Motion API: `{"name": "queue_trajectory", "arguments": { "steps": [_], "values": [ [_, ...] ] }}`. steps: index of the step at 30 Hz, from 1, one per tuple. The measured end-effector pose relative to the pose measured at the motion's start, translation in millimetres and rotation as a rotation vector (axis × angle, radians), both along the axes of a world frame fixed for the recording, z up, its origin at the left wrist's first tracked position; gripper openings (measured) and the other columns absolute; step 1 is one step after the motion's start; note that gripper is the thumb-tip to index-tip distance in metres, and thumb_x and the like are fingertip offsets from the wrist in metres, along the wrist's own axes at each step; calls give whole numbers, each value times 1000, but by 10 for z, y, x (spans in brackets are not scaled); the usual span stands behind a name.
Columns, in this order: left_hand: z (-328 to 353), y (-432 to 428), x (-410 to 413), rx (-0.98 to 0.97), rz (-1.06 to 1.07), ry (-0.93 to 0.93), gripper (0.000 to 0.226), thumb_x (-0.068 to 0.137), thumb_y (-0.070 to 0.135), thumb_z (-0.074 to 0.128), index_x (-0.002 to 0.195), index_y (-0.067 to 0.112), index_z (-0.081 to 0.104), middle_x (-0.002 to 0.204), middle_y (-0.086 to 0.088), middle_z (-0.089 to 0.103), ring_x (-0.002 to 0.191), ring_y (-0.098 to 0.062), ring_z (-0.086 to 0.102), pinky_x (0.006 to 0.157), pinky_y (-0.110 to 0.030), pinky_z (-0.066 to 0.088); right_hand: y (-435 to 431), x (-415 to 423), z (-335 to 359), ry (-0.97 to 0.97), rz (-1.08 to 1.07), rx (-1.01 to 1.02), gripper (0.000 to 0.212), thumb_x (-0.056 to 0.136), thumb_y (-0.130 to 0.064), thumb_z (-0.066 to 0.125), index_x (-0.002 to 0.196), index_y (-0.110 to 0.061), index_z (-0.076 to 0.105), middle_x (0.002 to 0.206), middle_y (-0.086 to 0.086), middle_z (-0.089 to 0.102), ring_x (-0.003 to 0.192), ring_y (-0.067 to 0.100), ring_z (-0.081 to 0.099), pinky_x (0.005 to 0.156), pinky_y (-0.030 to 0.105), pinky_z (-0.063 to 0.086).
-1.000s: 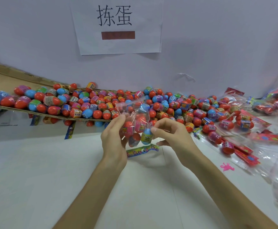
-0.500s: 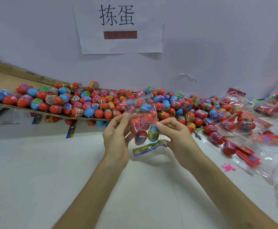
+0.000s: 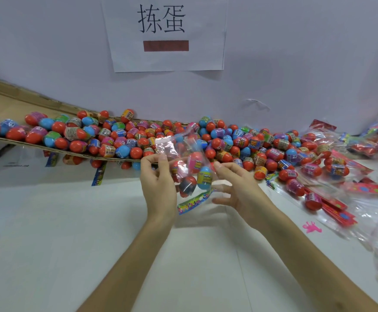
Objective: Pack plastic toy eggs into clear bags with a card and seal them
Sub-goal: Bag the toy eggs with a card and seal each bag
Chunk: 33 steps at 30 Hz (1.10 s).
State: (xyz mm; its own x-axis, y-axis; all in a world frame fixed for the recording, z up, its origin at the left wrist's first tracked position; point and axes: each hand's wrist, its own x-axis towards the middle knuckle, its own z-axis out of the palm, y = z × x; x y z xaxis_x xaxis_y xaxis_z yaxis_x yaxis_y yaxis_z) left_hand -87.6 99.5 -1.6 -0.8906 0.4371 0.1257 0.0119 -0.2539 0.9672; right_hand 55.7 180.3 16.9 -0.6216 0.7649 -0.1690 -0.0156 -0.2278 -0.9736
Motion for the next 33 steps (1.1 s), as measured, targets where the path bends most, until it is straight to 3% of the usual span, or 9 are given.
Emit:
{"name": "queue_trajectory", "arguments": {
  "steps": [2,6,9,14,19,23,26,28,33],
  "values": [
    [3,1,-27,11,48,-27,14,108,34,50,99,26,56,91,-2,67,79,-18,66,68,-37,59,3,22,15,-83,123,7,50,71,-55,88,97,-17,68,89,5,72,76,23,73,58,30,57],
    [-7,5,-77,8,100,-21,14,108,32,50,97,26,56,85,3,61,72,-10,59,64,-30,55,-6,47,-11,-186,267,151,15,88,-34,79,78,-22,76,80,8,72,69,18,70,61,24,55],
    [-14,-1,-120,-10,115,-8,14,108,33,51,96,27,55,80,6,58,61,0,55,52,-14,47,21,60,-25,-182,300,178,24,90,-18,77,68,-23,72,75,8,70,68,18,67,61,24,54],
    [17,-13,-157,-22,115,4,15,108,29,50,94,26,55,78,7,58,54,6,55,49,-12,45,-4,49,-60,-245,375,221,28,91,-23,77,66,-17,65,72,9,69,63,17,62,57,25,51],
    [5,-7,-166,-107,52,-28,14,109,29,48,100,22,55,72,9,59,55,2,54,52,-19,49,-18,35,-83,-481,350,480,33,90,-32,77,64,-21,61,62,1,68,48,8,54,44,18,39],
    [-14,-14,-62,-189,78,0,15,110,31,44,96,29,50,85,7,60,71,-5,63,57,-23,52,-87,8,-131,-625,411,794,29,87,-34,76,71,-14,62,70,1,70,53,4,55,56,29,47],
    [-19,-31,47,-233,153,186,14,110,31,42,98,27,48,79,10,60,65,7,61,56,-22,50,-88,31,-100,-586,408,673,34,74,-54,82,88,-27,66,82,-7,71,68,8,66,61,30,55],
    [-24,-37,78,-237,168,271,11,111,29,42,103,22,47,77,8,62,62,4,61,51,-16,48,-76,17,-72,-457,297,534,44,73,-62,81,96,-29,63,88,-7,71,71,14,70,57,28,56],
    [-8,-42,139,-212,142,348,10,111,27,42,104,23,46,76,8,67,68,-3,67,54,-14,51,-39,-26,-86,-240,115,503,20,102,-29,61,90,-14,63,80,-1,71,68,20,72,57,34,58]
  ]
}}
